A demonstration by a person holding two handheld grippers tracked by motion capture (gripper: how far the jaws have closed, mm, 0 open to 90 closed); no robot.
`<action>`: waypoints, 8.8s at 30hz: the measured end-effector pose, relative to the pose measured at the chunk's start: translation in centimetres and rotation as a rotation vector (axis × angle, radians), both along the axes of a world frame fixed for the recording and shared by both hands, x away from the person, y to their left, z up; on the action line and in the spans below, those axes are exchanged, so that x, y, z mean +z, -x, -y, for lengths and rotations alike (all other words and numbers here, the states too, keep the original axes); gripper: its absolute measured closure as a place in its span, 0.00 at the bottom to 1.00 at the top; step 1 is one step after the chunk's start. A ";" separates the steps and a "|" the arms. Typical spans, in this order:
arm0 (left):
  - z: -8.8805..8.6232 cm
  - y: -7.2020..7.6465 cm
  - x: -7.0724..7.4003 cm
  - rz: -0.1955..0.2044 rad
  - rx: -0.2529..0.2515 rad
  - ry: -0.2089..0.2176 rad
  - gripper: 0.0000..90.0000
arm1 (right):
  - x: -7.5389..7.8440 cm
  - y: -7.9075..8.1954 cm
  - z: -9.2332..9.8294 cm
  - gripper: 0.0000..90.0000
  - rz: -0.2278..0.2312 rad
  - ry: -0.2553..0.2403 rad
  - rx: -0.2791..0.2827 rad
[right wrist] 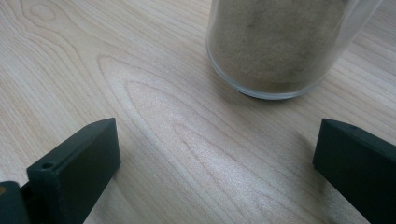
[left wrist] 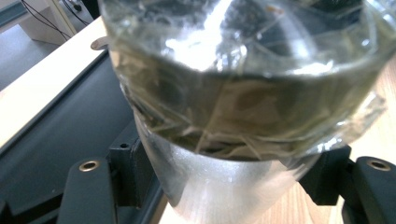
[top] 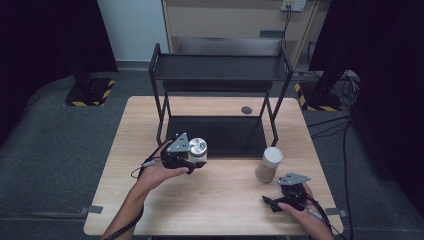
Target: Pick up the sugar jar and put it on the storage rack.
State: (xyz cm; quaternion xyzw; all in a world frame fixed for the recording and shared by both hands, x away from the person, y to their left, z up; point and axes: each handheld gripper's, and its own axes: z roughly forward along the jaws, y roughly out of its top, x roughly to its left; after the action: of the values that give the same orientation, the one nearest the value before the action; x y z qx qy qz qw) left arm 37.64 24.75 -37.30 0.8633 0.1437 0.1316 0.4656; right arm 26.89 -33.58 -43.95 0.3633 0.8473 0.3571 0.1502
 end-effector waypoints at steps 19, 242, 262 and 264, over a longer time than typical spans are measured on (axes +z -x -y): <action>-0.2 -1.7 3.7 0.043 0.011 0.005 0.34 | 0.0 0.0 0.0 0.01 0.000 0.000 0.000; 2.1 -5.4 20.2 0.134 0.023 0.102 0.12 | 0.0 0.1 0.0 0.01 0.000 0.000 -0.001; 2.4 -4.7 16.2 0.114 0.041 0.070 0.08 | 0.0 0.1 0.0 0.01 0.001 -0.001 -0.003; 2.3 -4.5 15.6 0.111 0.042 0.068 0.08 | 0.0 0.1 0.0 0.01 0.001 -0.001 -0.003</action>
State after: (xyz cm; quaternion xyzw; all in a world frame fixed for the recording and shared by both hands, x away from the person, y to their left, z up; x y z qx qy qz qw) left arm 42.10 22.41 -21.74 0.8351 0.1402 0.1842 0.4990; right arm 26.79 -33.57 -43.97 0.3646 0.8464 0.3576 0.1510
